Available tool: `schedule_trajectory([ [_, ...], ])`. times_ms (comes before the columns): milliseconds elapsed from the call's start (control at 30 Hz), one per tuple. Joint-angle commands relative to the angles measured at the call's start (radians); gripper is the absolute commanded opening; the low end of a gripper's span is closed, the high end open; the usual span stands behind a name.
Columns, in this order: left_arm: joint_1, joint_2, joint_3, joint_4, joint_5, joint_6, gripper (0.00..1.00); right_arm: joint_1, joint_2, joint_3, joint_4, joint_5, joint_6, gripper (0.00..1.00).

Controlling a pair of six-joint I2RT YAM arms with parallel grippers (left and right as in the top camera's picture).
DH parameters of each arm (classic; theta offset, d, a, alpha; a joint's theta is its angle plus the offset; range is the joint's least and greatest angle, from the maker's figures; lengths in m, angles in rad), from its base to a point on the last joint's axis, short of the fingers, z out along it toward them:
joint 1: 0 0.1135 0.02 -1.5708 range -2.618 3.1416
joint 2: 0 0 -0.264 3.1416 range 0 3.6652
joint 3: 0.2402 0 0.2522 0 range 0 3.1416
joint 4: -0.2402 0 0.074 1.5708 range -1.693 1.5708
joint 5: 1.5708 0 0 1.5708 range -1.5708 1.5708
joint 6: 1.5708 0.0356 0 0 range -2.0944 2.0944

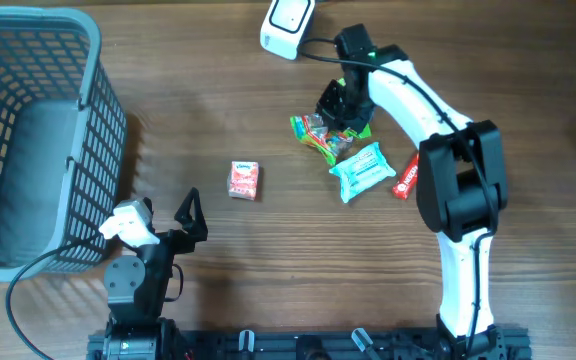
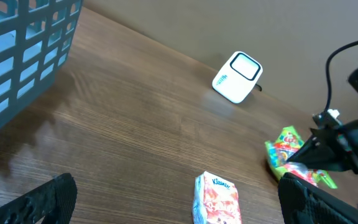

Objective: Scan the item barcode
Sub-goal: 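Grasp the Haribo bag with the right gripper and lift it, then hold the Haribo bag up in front of the scanner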

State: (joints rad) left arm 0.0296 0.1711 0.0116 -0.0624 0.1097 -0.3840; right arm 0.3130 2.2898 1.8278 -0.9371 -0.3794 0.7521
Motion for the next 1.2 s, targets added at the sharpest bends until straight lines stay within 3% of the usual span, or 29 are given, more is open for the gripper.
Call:
schedule_trajectory([
  [0, 0.008, -0.005, -0.006, -0.002, 0.012, -0.017, 1.00, -0.048, -0.160, 0.008, -0.016, -0.492, -0.382, 0.04],
  [167, 0.008, -0.005, -0.006, -0.002, 0.012, -0.017, 1.00, -0.077, -0.195, 0.005, -0.073, -1.215, -0.739, 0.05],
  [300, 0.008, -0.005, -0.006, -0.002, 0.012, -0.017, 1.00, -0.050, -0.196, 0.005, 0.010, -1.243, -1.255, 0.05],
  [333, 0.008, -0.005, -0.006, -0.002, 0.012, -0.017, 1.00, -0.030, -0.197, 0.005, 0.014, -1.243, -1.307, 0.05],
  [500, 0.008, -0.005, -0.006, -0.002, 0.012, -0.017, 1.00, 0.095, -0.200, 0.005, 0.016, -1.243, -1.296, 0.04],
  [567, 0.008, -0.005, -0.006, -0.002, 0.012, -0.017, 1.00, 0.116, -0.200, 0.005, 0.056, -1.234, -1.096, 0.04],
  [633, 0.008, -0.005, -0.006, -0.002, 0.012, -0.017, 1.00, 0.116, -0.200, 0.005, 0.167, -1.008, -0.842, 0.05],
  [667, 0.008, -0.005, -0.006, -0.002, 0.012, -0.017, 1.00, 0.116, -0.200, 0.005, 0.225, -0.768, -0.681, 0.05],
  [700, 0.008, -0.005, -0.006, -0.002, 0.012, -0.017, 1.00, 0.122, -0.200, 0.005, 0.266, -0.302, -0.506, 0.04],
  [733, 0.008, -0.005, -0.006, -0.002, 0.012, -0.017, 1.00, 0.127, -0.200, 0.005, 0.285, -0.111, -0.445, 0.04],
  [833, 0.008, -0.005, -0.006, -0.002, 0.012, -0.017, 1.00, 0.128, -0.200, 0.005, 0.423, 0.166, -0.339, 0.05],
  [933, 0.008, -0.005, -0.006, -0.002, 0.012, -0.017, 1.00, 0.128, -0.199, 0.005, 0.586, 0.288, -0.304, 0.05],
  [1167, 0.008, -0.005, -0.006, -0.002, 0.012, -0.017, 1.00, 0.127, -0.108, 0.016, 0.938, 0.672, -0.309, 0.05],
])
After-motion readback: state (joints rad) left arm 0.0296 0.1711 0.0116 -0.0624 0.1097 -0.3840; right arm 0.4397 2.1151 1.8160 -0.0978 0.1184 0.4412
